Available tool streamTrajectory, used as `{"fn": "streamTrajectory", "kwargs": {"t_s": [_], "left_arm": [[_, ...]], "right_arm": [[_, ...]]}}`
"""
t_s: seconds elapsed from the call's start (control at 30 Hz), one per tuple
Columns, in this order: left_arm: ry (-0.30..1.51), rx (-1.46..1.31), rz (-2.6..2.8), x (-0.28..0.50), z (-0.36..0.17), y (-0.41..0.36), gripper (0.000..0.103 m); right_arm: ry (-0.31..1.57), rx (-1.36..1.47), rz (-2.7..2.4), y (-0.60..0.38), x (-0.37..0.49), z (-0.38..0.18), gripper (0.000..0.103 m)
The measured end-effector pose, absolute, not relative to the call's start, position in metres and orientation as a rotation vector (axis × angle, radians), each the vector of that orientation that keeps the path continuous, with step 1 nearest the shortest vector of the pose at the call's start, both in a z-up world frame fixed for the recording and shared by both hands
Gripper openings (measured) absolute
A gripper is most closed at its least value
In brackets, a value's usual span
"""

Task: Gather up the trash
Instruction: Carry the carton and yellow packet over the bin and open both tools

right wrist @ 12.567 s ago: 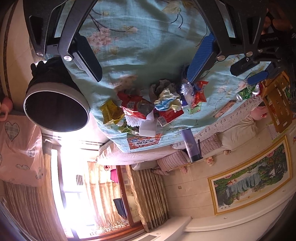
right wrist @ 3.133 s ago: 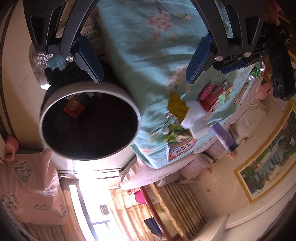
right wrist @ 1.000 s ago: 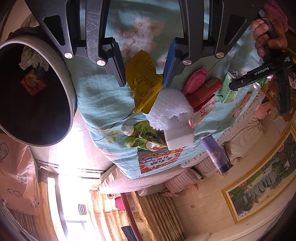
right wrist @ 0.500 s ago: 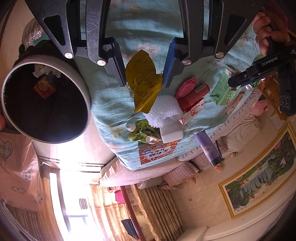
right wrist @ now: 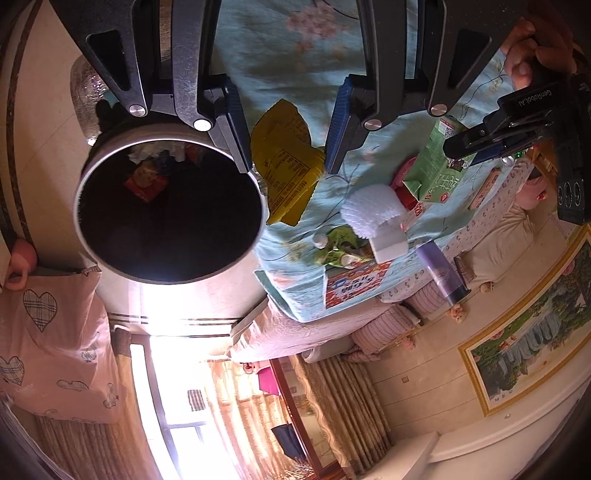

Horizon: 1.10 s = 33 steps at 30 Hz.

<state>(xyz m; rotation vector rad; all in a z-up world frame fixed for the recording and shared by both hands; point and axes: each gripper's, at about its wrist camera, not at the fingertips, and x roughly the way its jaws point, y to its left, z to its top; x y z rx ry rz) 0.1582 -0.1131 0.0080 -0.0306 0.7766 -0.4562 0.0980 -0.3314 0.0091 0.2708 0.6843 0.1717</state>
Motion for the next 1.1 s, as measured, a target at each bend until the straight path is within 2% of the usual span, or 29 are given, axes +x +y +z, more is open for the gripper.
{"fn": "streamTrajectory", "kwargs": {"t_s": [1.1], "left_arm": [[0.836, 0.066, -0.646, 0.226, 0.011, -0.259, 0.05]], "right_arm": [[0.69, 0.295, 0.03, -0.426, 0.128, 0.01, 0.041]]}}
